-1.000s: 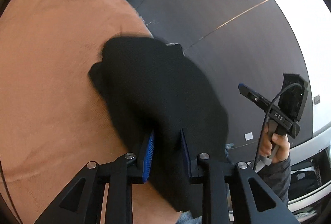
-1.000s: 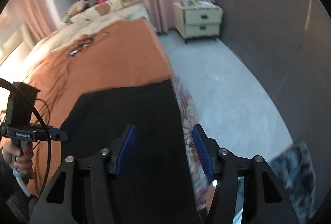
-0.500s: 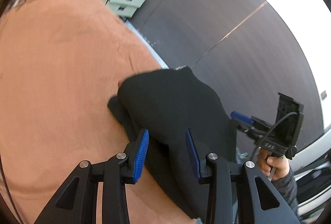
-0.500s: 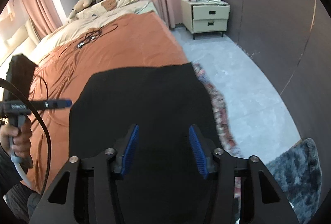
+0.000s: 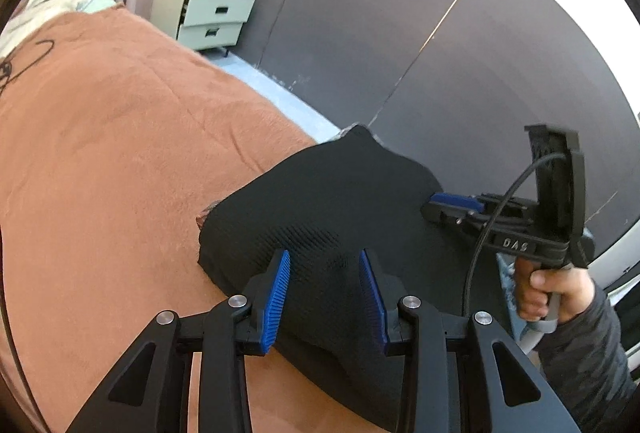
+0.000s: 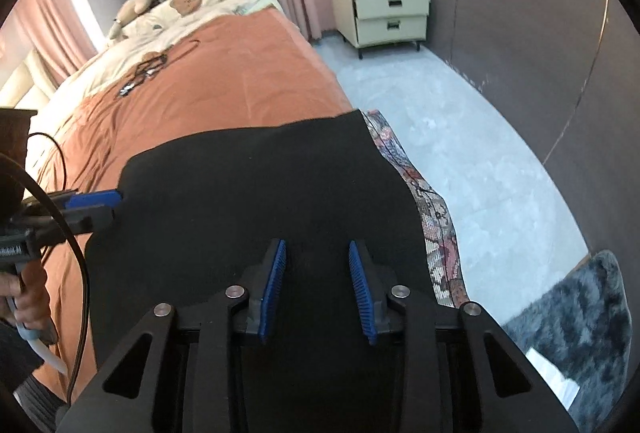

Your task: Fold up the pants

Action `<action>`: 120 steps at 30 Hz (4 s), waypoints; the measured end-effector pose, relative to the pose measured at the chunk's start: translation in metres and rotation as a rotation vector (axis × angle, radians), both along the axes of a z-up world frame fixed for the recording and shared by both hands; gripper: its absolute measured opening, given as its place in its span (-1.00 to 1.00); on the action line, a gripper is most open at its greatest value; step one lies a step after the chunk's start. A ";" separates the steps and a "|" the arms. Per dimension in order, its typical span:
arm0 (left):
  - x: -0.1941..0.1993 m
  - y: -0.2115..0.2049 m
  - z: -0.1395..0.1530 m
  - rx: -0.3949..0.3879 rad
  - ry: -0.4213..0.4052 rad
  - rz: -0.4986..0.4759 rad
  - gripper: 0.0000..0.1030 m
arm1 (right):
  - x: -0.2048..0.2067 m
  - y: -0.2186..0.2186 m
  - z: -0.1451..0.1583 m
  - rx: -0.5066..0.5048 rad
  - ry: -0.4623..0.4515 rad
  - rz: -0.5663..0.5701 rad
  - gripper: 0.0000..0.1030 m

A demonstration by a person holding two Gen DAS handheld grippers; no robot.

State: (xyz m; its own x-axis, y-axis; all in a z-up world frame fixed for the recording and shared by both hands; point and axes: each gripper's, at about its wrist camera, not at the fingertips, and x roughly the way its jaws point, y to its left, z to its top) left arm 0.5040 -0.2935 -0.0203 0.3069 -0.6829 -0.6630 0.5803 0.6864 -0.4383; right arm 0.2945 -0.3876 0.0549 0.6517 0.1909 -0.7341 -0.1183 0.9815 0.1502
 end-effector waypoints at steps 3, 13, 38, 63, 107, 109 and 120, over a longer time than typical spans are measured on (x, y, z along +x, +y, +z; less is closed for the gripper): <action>0.009 -0.006 -0.015 0.044 0.039 0.013 -0.32 | 0.014 0.003 0.001 -0.001 0.025 -0.014 -0.41; -0.022 0.005 -0.003 0.067 0.034 0.031 -0.33 | 0.006 0.028 0.009 -0.046 0.000 -0.021 -0.41; -0.112 0.039 0.061 0.097 -0.061 0.067 0.86 | -0.113 0.042 0.032 0.035 0.008 -0.118 0.19; -0.226 0.131 0.153 0.062 -0.255 0.109 0.99 | -0.260 0.109 0.088 0.016 -0.166 -0.206 1.00; -0.457 0.298 0.188 0.014 -0.547 0.330 0.99 | -0.461 0.217 0.059 -0.045 -0.445 -0.139 1.00; -0.467 0.305 0.185 0.021 -0.562 0.355 0.99 | -0.465 0.221 0.054 -0.046 -0.455 -0.134 1.00; -0.515 0.334 0.160 0.027 -0.581 0.451 0.99 | -0.484 0.233 0.024 -0.011 -0.487 -0.100 1.00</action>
